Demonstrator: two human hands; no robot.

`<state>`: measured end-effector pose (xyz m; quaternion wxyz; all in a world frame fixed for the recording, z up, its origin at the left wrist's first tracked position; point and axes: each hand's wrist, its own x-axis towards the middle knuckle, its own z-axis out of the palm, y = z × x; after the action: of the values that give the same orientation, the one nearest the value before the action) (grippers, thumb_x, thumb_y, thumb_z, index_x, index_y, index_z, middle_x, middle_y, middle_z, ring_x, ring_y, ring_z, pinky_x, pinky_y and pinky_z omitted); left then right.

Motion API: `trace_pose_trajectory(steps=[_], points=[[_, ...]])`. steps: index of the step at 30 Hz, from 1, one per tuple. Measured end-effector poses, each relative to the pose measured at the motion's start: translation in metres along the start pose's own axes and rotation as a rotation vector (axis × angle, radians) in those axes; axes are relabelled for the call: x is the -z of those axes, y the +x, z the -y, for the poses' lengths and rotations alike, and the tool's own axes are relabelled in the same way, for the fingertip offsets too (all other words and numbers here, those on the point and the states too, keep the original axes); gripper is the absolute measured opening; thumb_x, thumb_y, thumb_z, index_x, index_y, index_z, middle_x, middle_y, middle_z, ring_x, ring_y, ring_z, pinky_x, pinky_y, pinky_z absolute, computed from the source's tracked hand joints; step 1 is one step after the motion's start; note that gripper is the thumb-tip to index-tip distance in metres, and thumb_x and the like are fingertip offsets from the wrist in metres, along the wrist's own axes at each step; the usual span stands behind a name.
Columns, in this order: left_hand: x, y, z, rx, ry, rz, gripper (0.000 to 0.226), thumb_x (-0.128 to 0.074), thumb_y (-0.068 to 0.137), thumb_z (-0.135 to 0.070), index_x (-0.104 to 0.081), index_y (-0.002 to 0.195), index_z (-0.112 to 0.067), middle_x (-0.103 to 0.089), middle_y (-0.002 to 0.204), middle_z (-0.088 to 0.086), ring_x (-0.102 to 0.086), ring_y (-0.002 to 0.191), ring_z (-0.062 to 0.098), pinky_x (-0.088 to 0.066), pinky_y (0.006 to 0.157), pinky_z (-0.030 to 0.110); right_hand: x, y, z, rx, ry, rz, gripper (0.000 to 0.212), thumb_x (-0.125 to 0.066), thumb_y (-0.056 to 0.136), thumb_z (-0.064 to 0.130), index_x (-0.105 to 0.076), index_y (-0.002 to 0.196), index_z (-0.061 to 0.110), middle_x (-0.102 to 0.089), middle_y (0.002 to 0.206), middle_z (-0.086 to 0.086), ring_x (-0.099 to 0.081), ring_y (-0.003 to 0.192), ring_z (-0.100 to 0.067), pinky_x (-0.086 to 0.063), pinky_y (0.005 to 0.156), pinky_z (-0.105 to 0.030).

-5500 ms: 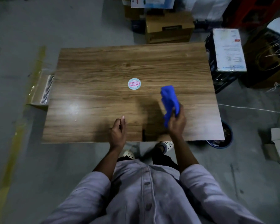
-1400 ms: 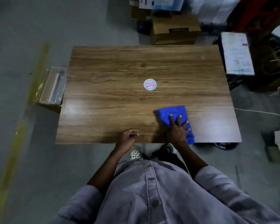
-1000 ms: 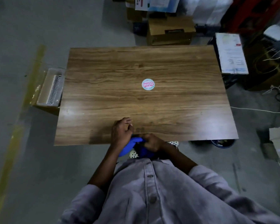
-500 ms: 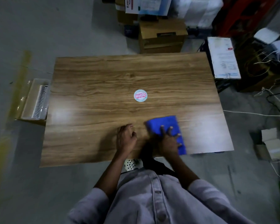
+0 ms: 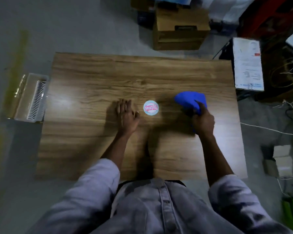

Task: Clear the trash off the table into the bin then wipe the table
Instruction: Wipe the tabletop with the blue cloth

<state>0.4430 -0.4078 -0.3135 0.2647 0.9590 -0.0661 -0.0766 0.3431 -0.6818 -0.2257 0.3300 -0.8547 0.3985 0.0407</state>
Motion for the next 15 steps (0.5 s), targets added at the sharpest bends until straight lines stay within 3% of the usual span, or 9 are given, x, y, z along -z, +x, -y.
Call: trace_pose_trajectory(steps=[3,5,9,15], points=[[-0.008,0.042,0.002,-0.082,0.03,0.011,0.067,-0.051,0.085,-0.039,-0.052,0.144,-0.007,-0.042,0.156,0.019,-0.033,0.147,0.039,-0.026,0.119,0.053,-0.055,0.021,-0.012,-0.048,-0.208,0.178,0.068,-0.048,0.096,0.049,-0.026,0.159,0.039,-0.012,0.168,-0.018,-0.013,0.152,-0.044,-0.02,0.115,-0.072],[-0.014,0.056,0.007,-0.112,0.045,0.027,0.066,-0.051,0.088,-0.042,-0.05,0.147,-0.012,-0.037,0.16,0.015,-0.03,0.15,0.036,-0.025,0.12,0.055,-0.083,0.025,-0.009,-0.136,-0.257,0.118,0.073,-0.047,0.097,0.063,-0.006,0.157,0.054,0.013,0.17,-0.006,0.01,0.155,-0.039,-0.004,0.105,-0.086],[-0.024,0.057,0.012,-0.141,0.109,0.009,0.067,-0.05,0.093,-0.045,-0.042,0.153,-0.017,-0.028,0.165,0.009,-0.02,0.154,0.029,-0.016,0.124,0.052,-0.095,0.054,0.009,-0.119,-0.354,0.042,0.082,-0.041,0.087,0.083,0.003,0.153,0.061,0.013,0.17,0.001,0.01,0.156,-0.035,-0.001,0.098,-0.089],[-0.027,0.06,0.009,-0.125,0.116,-0.044,0.07,-0.052,0.09,-0.042,-0.041,0.153,-0.016,-0.023,0.167,0.007,-0.016,0.156,0.028,-0.018,0.122,0.054,-0.11,0.153,0.057,-0.057,-0.347,-0.069,0.073,-0.043,0.091,0.077,-0.014,0.155,0.058,0.001,0.171,0.001,0.004,0.156,-0.036,0.001,0.102,-0.088]])
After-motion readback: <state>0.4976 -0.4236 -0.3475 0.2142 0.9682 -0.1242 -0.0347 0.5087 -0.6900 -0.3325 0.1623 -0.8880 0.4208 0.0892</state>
